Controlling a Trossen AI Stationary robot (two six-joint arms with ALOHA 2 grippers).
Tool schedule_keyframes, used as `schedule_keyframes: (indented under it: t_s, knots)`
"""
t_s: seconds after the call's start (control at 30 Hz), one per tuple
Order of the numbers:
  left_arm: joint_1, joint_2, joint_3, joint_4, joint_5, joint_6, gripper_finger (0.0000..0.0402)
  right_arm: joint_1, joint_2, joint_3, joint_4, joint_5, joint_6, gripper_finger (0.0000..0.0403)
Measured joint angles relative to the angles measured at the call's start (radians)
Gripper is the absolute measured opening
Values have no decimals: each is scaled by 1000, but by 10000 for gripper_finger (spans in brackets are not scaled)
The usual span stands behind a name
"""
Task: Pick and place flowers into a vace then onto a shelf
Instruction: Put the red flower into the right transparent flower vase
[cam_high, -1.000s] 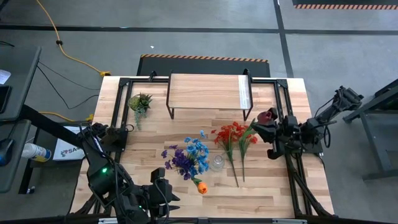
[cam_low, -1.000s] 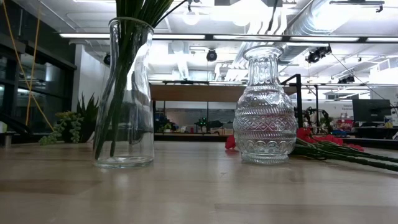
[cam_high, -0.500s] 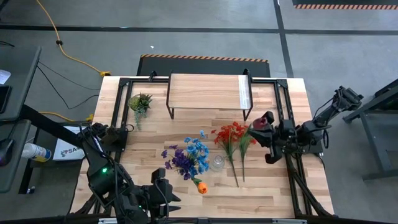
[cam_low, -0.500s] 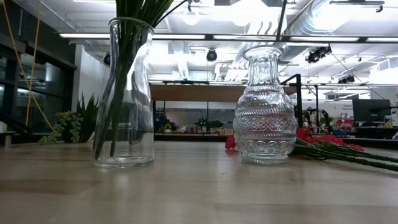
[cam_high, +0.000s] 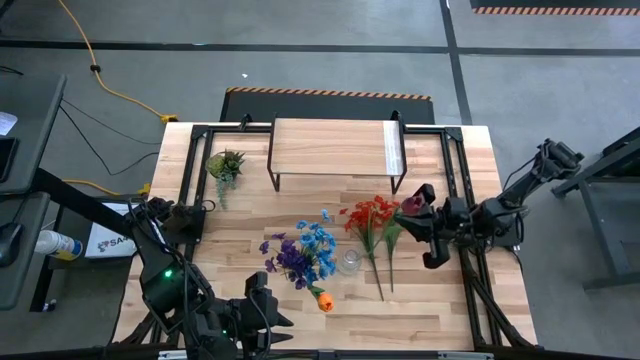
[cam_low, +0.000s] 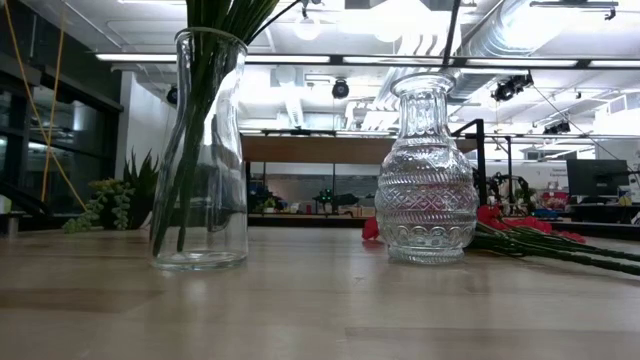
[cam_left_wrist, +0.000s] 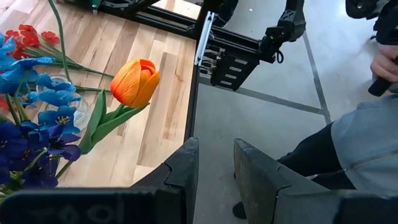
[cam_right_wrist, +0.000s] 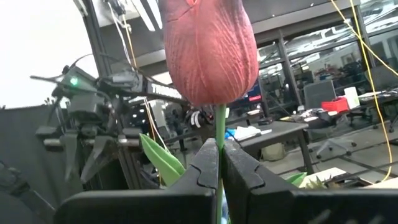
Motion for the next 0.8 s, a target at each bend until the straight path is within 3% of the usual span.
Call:
schedule_keyframes:
  t_s: [0.8]
  knots:
    - [0, 0, 0, -2, 1, 0, 134, -5, 94, 0, -49, 46, -21, 0]
